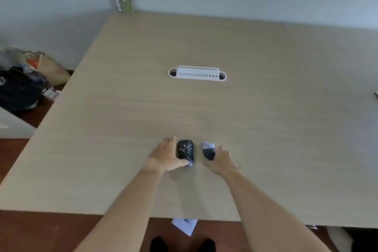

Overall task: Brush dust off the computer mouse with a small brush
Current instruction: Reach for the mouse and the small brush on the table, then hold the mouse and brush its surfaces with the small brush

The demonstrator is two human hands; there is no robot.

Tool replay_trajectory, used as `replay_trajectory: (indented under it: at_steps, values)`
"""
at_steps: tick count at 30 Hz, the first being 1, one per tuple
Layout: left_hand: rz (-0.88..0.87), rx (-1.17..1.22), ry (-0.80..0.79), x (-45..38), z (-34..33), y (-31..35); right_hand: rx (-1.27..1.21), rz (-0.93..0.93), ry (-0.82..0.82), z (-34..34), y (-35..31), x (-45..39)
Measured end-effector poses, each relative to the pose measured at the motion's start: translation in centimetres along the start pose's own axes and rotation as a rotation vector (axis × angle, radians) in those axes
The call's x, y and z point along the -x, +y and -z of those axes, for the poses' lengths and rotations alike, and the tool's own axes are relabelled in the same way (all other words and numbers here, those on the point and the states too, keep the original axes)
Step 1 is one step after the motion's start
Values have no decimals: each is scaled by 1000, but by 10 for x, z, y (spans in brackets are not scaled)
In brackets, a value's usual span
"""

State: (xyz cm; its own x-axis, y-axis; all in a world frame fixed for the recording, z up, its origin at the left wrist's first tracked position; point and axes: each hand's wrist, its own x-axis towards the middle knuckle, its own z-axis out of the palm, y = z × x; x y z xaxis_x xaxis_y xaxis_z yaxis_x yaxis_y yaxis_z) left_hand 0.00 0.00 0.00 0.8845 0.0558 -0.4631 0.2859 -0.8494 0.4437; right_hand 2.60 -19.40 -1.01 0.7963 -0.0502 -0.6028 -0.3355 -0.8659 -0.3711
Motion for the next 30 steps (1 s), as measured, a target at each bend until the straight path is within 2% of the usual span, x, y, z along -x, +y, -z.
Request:
replay_trajectory:
  at_steps: [4,7,11,16,18,22,27,30]
  values:
    - [-46,40,21,-7,-20,-8,103,87,92,-6,3,-8]
    - [-104,53,84,-14,-32,-7,85,189,183,1,5,-27]
    - [-220,79,146,-23,-40,-14,20,443,278,11,9,-57]
    - [-326,212,362,-20,-65,-21,21,703,286,14,6,-79]
    - [-370,168,421,-23,-76,-24,31,757,267,14,3,-81]
    - [-432,160,442,-32,-92,-41,62,871,282,20,2,-78]
    - [-450,136,499,-30,-104,-45,169,985,447,26,11,-65]
    - [-448,121,552,-25,-109,-43,9,984,541,19,22,-43]
